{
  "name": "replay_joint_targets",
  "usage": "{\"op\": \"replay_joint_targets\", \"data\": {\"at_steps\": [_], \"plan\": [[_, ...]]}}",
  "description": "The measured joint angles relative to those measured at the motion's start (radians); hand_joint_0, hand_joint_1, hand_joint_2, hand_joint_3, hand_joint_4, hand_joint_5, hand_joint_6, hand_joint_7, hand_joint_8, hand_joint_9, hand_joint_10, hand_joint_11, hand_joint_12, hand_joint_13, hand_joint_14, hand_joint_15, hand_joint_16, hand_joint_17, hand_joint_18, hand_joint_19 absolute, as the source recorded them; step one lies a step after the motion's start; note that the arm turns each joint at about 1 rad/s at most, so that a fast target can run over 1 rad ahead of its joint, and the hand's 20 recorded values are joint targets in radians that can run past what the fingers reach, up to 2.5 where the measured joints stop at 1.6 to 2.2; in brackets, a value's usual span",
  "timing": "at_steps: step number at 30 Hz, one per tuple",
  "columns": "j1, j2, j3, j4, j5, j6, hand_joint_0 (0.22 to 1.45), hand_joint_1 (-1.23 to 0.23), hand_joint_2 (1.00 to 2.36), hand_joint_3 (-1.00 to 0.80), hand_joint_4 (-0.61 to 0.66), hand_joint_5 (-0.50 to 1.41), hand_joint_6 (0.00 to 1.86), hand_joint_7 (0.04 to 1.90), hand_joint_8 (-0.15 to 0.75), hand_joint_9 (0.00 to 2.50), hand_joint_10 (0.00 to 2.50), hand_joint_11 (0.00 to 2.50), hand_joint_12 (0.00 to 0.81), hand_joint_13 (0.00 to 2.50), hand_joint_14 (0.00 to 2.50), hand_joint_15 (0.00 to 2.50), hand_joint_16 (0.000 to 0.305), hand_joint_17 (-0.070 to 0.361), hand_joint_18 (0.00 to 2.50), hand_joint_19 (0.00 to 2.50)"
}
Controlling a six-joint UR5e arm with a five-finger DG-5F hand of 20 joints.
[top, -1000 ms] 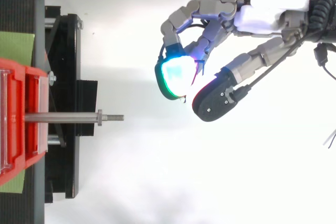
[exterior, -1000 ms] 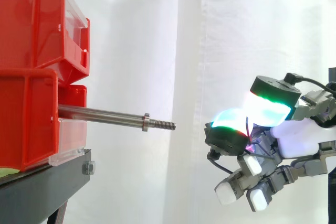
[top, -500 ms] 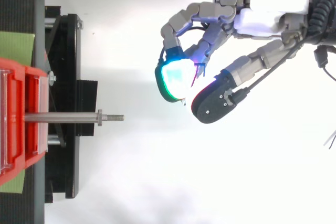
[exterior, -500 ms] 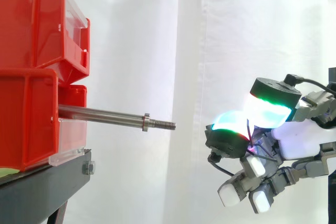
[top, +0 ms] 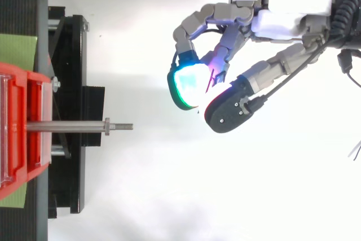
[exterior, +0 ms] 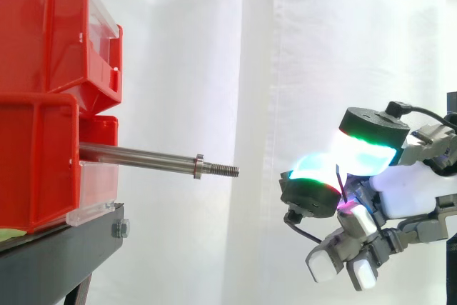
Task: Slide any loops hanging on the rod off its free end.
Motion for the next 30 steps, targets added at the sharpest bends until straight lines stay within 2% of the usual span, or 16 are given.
{"op": "replay_joint_targets", "data": {"at_steps": [9, 10, 22, 30], "plan": [[0.000, 0.000, 0.000, -0.023, 0.000, -0.003, 0.58, -0.50, 1.01, -0.28, 0.13, -0.13, 0.88, 1.32, 0.327, 1.13, 0.01, 0.41, 0.325, 0.79, 0.01, 0.18, 0.048, 0.109, 0.82, 0.46], [0.000, 0.000, 0.000, -0.024, 0.000, -0.003, 0.58, -0.45, 1.01, -0.30, 0.12, -0.13, 0.87, 1.34, 0.308, 1.11, 0.01, 0.42, 0.304, 0.77, 0.01, 0.19, 0.044, 0.098, 0.77, 0.49], [0.003, 0.000, 0.000, -0.028, 0.001, -0.003, 0.59, -0.48, 1.01, -0.31, 0.15, -0.14, 0.87, 1.31, 0.312, 1.10, 0.01, 0.42, 0.286, 0.76, 0.01, 0.19, 0.042, 0.095, 0.77, 0.48], [0.004, 0.000, 0.000, -0.028, 0.001, -0.004, 0.60, -0.44, 1.01, -0.37, 0.14, -0.13, 0.87, 1.30, 0.312, 1.11, 0.01, 0.41, 0.281, 0.76, 0.01, 0.19, 0.042, 0.094, 0.78, 0.47]]}}
